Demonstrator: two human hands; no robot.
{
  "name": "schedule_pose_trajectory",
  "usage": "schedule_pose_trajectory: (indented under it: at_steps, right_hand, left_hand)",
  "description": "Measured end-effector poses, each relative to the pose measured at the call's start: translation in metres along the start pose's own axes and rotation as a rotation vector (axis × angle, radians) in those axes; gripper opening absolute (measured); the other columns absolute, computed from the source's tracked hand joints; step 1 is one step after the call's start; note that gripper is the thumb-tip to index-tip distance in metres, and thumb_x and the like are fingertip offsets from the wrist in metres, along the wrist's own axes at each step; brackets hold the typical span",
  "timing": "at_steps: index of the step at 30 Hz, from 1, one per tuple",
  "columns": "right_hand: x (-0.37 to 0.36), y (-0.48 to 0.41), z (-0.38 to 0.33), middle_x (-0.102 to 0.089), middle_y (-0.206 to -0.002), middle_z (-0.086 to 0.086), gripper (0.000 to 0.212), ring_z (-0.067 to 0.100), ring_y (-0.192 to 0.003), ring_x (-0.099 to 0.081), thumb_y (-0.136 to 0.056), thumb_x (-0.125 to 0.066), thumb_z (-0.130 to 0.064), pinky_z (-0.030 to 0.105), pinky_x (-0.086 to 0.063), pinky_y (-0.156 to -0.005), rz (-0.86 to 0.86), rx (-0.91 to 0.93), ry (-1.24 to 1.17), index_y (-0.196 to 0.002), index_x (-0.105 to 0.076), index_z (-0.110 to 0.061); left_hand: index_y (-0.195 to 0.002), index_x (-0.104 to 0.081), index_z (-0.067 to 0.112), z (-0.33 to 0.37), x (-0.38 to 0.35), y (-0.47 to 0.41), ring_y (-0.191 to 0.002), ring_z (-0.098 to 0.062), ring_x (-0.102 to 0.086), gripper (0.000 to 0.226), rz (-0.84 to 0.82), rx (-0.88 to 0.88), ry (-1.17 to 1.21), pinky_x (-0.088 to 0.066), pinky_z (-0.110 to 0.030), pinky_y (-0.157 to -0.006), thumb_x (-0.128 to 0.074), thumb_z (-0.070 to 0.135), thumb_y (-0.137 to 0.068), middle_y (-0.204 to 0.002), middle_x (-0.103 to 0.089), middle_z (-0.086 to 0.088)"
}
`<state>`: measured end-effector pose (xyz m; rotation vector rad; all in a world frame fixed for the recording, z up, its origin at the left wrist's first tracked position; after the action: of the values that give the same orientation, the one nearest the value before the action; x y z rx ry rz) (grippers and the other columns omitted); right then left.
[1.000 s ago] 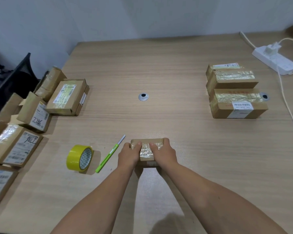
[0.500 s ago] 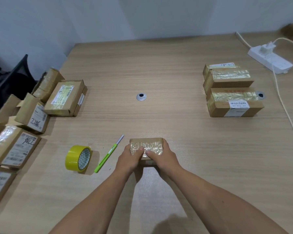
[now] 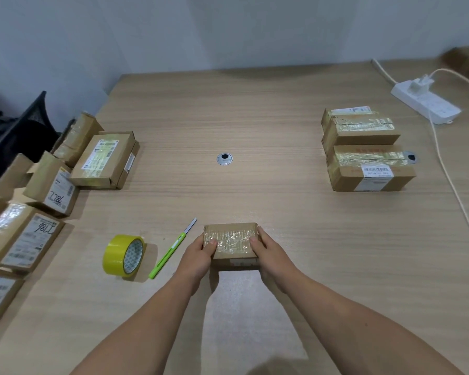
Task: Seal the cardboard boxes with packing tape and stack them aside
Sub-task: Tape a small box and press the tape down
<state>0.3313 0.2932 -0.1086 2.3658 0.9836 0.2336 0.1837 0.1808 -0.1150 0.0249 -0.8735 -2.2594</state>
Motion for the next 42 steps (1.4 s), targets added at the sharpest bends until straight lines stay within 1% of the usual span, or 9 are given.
schedule_pose_trajectory:
  at_steps: [2, 5, 8, 13, 19, 25, 32, 35, 42]
  right_hand:
    - [0.007, 0.001, 0.002, -0.033, -0.160, -0.004, 0.074, 0.020, -0.143, -0.038, -0.098, -0.051, -0.056, 0.035, -0.036, -0.115, 0.089, -0.032, -0.106, -0.160, -0.020, -0.031]
    - [0.017, -0.008, 0.019, -0.034, -0.160, -0.005, 0.097, 0.024, -0.144, -0.038, -0.075, -0.056, -0.085, 0.054, -0.030, -0.119, 0.165, -0.118, -0.230, -0.156, -0.028, -0.038]
    - [0.015, 0.002, 0.013, -0.065, -0.133, 0.008, 0.067, 0.028, -0.117, -0.066, -0.088, -0.063, -0.065, 0.051, -0.051, -0.102, 0.085, -0.189, -0.356, -0.137, -0.055, -0.021]
    - [0.008, 0.002, -0.015, -0.070, -0.106, 0.009, 0.025, 0.018, -0.086, -0.067, -0.099, -0.061, -0.033, 0.029, -0.055, -0.068, 0.026, -0.050, -0.203, -0.117, -0.064, -0.015]
    - [0.001, 0.012, -0.042, -0.068, -0.096, -0.009, 0.012, 0.001, -0.081, -0.062, -0.095, -0.067, -0.033, 0.007, -0.040, -0.050, 0.192, 0.116, 0.097, -0.104, -0.065, -0.025]
    - [-0.009, 0.012, -0.046, -0.066, -0.102, -0.005, 0.020, 0.007, -0.085, -0.056, -0.100, -0.057, -0.033, 0.008, -0.034, -0.059, 0.206, 0.173, 0.379, -0.113, -0.067, -0.021]
    - [0.002, 0.013, -0.047, -0.061, -0.080, 0.006, 0.041, 0.021, -0.078, -0.049, -0.107, -0.036, -0.026, 0.032, -0.034, -0.065, 0.210, 0.196, 0.542, -0.076, -0.059, -0.010]
    - [0.007, 0.013, -0.040, -0.062, -0.084, 0.007, 0.038, 0.021, -0.080, -0.051, -0.105, -0.034, -0.025, 0.034, -0.035, -0.066, 0.189, 0.172, 0.512, -0.080, -0.058, -0.009]
    - [-0.002, 0.011, -0.007, -0.061, -0.112, 0.001, 0.037, 0.021, -0.105, -0.058, -0.107, -0.033, -0.044, 0.038, -0.050, -0.090, 0.178, -0.105, 0.200, -0.116, -0.058, -0.019]
  left_hand:
    - [-0.125, -0.059, 0.035, 0.003, 0.000, 0.002, -0.114, -0.019, -0.062, 0.024, 0.000, -0.024, 0.056, -0.049, -0.045, -0.104, -0.049, 0.026, -0.105, -0.123, -0.066, 0.004]
    - [-0.133, -0.049, 0.039, 0.011, -0.002, 0.008, -0.105, -0.014, -0.063, 0.031, -0.019, -0.043, 0.198, -0.055, -0.034, -0.082, -0.044, 0.022, -0.107, -0.121, -0.063, 0.008]
    - [-0.132, -0.053, 0.037, 0.016, -0.004, 0.012, -0.100, -0.014, -0.063, 0.030, -0.029, -0.033, 0.249, -0.052, -0.031, -0.075, -0.040, 0.023, -0.108, -0.121, -0.065, 0.006]
    - [-0.152, -0.040, 0.030, 0.029, 0.007, 0.017, -0.140, -0.019, -0.042, 0.050, 0.161, -0.146, -0.202, -0.037, -0.044, -0.114, -0.047, 0.028, -0.102, -0.154, -0.043, 0.002]
    - [-0.106, -0.072, 0.038, 0.046, -0.007, 0.035, -0.105, -0.010, -0.067, 0.038, 0.091, -0.256, 0.025, -0.053, -0.041, -0.097, -0.058, 0.060, -0.079, -0.106, -0.073, 0.014]
    - [-0.112, -0.071, 0.033, 0.029, -0.008, 0.043, -0.100, -0.014, -0.069, 0.030, 0.075, -0.193, -0.030, -0.054, -0.041, -0.094, -0.062, 0.045, -0.086, -0.100, -0.075, 0.012]
    - [-0.113, -0.070, 0.015, 0.017, -0.004, 0.026, -0.102, -0.024, -0.069, 0.022, -0.004, -0.051, 0.210, -0.055, -0.040, -0.091, -0.051, 0.017, -0.103, -0.112, -0.074, -0.008]
    - [-0.115, -0.067, 0.010, 0.012, 0.002, 0.028, -0.089, -0.019, -0.066, 0.024, 0.000, 0.007, 0.336, -0.051, -0.029, -0.071, -0.046, 0.017, -0.105, -0.104, -0.072, -0.007]
    - [-0.109, -0.066, 0.008, -0.010, 0.014, 0.029, -0.091, -0.029, -0.063, 0.025, 0.006, 0.167, 0.663, -0.051, -0.041, -0.082, -0.045, 0.022, -0.104, -0.101, -0.070, -0.014]
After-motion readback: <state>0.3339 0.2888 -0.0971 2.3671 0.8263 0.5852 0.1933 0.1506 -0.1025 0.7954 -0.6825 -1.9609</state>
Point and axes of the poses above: each hand's wrist, its own y-axis away from the middle knuckle, its own x-axis out of the back of the hand, z = x × y, the point moved 7 cm from there along -y, towards the middle knuckle
